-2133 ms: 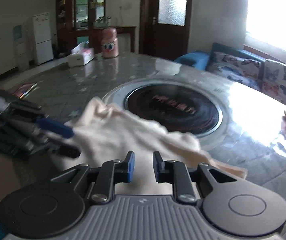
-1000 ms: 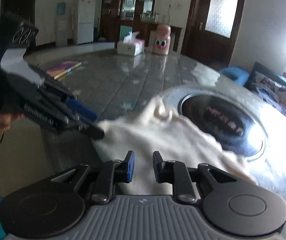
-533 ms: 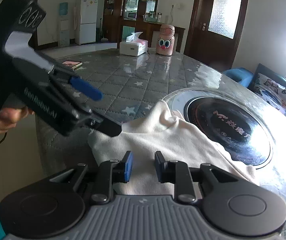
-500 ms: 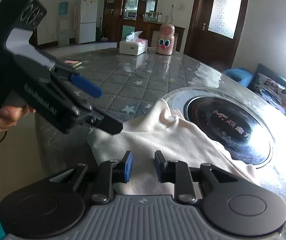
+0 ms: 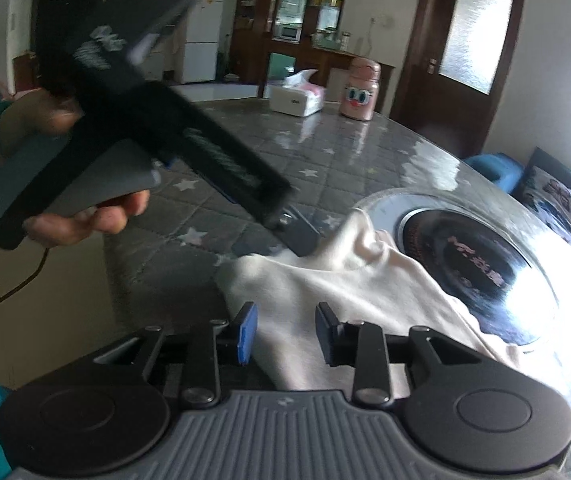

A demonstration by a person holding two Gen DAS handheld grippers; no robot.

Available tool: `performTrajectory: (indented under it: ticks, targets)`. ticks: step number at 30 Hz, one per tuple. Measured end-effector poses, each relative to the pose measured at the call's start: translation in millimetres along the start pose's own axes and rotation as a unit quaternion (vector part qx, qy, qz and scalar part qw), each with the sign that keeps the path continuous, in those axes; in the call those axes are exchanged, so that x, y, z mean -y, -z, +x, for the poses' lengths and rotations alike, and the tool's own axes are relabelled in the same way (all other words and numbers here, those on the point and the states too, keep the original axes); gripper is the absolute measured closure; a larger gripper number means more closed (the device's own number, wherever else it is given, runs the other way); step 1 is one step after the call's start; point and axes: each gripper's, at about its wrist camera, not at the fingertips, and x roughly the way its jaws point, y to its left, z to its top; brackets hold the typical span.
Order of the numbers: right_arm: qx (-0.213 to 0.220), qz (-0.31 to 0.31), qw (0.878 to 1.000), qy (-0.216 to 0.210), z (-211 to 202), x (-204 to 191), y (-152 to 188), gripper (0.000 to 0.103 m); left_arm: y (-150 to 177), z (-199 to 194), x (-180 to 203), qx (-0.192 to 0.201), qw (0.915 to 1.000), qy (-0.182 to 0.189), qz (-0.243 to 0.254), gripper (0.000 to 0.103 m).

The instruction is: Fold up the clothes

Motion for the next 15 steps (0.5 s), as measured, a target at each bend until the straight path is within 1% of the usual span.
performTrajectory:
  ticks: [3,6,8,11,15]
  targets:
    - [0.000,-0.018,1.000,-0.008,3,-8,-4,0.071,-1,2,-3,-0.012,0.9997,-0.018,-0.010,0.000]
    - [0.000,-0.036,0.999,-0.007,9,-17,-8,0.071,-3,1,-5,-0.013,0.9994,-0.026,-0.019,0.000]
    - [-0.003,-0.046,0.999,-0.006,14,-22,-11,0.071,-6,2,-9,-0.023,0.9988,-0.023,-0.036,0.000]
    - [-0.006,-0.060,0.998,-0.002,21,-29,-14,0.071,-11,4,-13,-0.041,0.9977,-0.003,-0.054,0.000]
    - [-0.012,-0.084,0.996,0.014,27,-38,-15,0.071,-12,2,-11,-0.043,0.9971,0.011,-0.063,0.000]
